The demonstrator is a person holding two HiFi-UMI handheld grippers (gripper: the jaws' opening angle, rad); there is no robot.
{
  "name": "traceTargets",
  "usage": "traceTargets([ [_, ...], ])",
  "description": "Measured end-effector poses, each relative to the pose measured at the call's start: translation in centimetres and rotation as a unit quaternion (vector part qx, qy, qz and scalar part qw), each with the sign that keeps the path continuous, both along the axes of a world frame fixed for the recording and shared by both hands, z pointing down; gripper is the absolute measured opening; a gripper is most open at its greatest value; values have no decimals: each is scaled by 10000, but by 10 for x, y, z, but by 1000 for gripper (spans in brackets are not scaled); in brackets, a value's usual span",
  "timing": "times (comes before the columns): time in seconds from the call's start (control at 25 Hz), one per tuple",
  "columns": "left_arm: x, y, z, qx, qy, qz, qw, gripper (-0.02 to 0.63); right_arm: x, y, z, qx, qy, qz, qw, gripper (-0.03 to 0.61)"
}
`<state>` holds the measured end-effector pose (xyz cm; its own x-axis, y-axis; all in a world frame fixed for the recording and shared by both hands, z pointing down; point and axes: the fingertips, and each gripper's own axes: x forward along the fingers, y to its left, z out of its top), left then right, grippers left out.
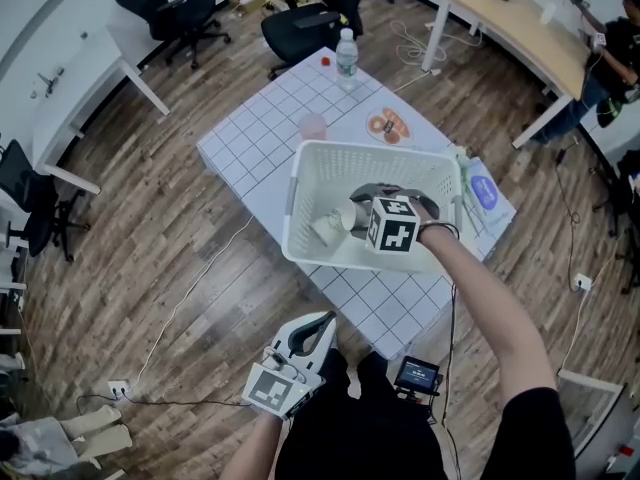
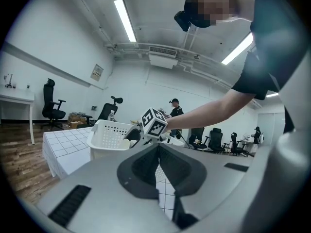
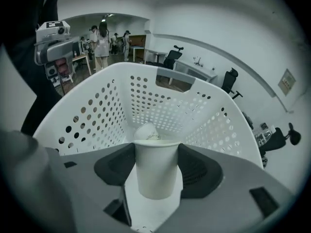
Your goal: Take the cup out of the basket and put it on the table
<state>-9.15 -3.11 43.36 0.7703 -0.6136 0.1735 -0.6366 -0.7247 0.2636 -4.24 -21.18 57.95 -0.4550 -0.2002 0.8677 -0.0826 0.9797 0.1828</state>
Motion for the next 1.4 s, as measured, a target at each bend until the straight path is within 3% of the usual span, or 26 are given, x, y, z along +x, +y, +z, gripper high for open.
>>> traceTargets([
  [0.24,3,4,1,115,-114,104,9998,7,-5,4,-28,209,-282,76,9994,283],
  [0.8,27,18,-22,329,12,275,9991,7,0,27,-98,722,-1086,423,9906,282],
  [1.4,51,45,-29,489,-26,540,9973,8,15,80,-174,1247,-2253,875,9623,282],
])
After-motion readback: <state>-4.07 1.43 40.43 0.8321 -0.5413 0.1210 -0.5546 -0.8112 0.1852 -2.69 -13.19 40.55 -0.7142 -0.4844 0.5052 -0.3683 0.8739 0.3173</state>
